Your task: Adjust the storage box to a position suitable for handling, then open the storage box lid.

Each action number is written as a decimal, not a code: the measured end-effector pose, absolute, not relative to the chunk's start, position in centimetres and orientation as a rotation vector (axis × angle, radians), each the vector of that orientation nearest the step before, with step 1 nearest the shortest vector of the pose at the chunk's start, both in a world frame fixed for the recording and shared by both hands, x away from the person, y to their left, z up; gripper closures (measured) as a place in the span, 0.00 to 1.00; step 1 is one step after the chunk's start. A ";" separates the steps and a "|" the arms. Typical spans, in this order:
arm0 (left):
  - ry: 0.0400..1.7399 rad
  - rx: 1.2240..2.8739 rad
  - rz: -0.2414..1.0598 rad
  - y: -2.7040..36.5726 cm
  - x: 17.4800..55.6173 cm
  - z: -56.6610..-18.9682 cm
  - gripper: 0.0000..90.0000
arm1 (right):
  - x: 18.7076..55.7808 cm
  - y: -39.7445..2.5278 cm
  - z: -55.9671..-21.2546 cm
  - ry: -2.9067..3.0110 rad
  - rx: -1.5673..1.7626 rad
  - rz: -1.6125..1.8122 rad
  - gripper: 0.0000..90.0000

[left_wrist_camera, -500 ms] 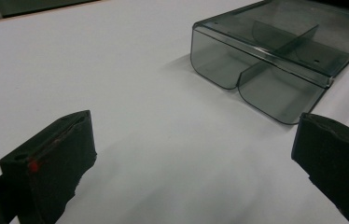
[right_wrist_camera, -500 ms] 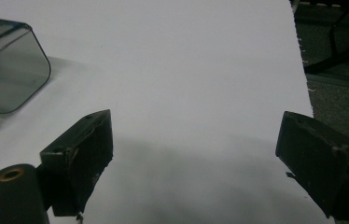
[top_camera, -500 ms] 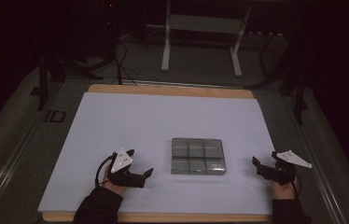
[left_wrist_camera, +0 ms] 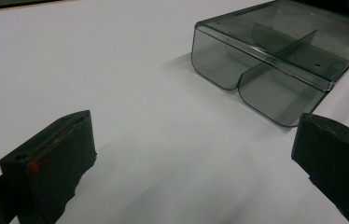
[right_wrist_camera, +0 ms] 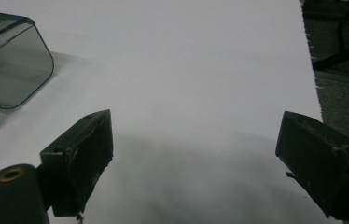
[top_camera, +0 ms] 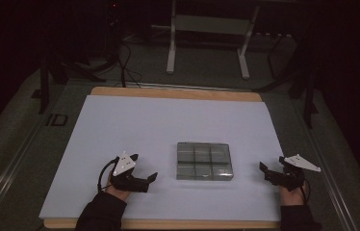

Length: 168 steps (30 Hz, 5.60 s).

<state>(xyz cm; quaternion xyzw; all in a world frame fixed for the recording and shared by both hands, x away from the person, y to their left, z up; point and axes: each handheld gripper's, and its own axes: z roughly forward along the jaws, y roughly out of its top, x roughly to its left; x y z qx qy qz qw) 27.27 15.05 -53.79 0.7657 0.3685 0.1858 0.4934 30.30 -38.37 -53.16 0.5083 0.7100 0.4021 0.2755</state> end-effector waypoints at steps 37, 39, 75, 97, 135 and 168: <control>0.733 2.007 0.347 10.3 29.2 -53.3 0.82 | 30.8 -32.4 -52.3 2.284 1.000 1.215 0.87; 0.728 2.017 0.346 10.0 29.4 -53.4 0.90 | 31.0 -32.1 -52.4 2.303 0.979 1.230 0.92; 0.673 2.039 0.261 8.4 30.4 -53.0 1.00 | 31.3 -30.3 -52.4 2.402 0.905 1.282 1.00; 0.650 2.000 0.374 8.0 31.6 -51.6 0.68 | 32.5 -30.3 -51.0 2.337 0.923 1.325 0.79; 0.693 1.885 0.525 7.1 33.9 -50.0 0.91 | 35.5 -28.7 -49.4 2.230 0.954 1.350 0.86; 0.860 1.830 0.478 6.4 36.6 -50.4 0.93 | 37.8 -27.1 -49.1 2.186 1.049 1.284 0.83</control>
